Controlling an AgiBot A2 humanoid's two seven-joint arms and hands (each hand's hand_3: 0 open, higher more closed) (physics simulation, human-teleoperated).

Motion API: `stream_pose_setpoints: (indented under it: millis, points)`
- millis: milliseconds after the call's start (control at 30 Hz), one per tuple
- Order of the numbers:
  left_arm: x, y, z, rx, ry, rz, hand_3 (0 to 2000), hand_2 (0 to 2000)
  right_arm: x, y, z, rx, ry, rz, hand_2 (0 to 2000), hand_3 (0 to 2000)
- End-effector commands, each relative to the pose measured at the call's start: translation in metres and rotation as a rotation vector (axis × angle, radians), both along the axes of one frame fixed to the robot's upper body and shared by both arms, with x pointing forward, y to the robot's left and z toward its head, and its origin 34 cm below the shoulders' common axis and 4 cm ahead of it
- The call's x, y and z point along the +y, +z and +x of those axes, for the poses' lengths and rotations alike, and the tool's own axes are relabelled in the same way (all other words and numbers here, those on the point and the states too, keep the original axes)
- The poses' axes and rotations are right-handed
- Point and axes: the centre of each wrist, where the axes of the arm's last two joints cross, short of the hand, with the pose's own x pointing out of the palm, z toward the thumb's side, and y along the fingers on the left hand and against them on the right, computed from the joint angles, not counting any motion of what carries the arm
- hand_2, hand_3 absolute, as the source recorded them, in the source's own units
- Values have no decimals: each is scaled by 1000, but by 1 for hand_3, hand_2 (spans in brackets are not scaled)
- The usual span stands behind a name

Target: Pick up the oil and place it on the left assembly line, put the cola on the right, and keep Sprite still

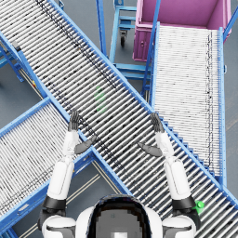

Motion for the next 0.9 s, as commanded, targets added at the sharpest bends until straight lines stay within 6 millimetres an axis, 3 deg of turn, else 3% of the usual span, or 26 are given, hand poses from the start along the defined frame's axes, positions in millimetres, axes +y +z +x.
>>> stream_pose_setpoints:
  millis: [33, 900]
  points:
    - [0, 0, 0, 0, 0, 0, 0, 0, 0, 0, 0, 0, 0, 0, 0, 0]
    - [0, 0, 0, 0, 0, 0, 0, 0, 0, 0, 0, 0, 0, 0, 0, 0]
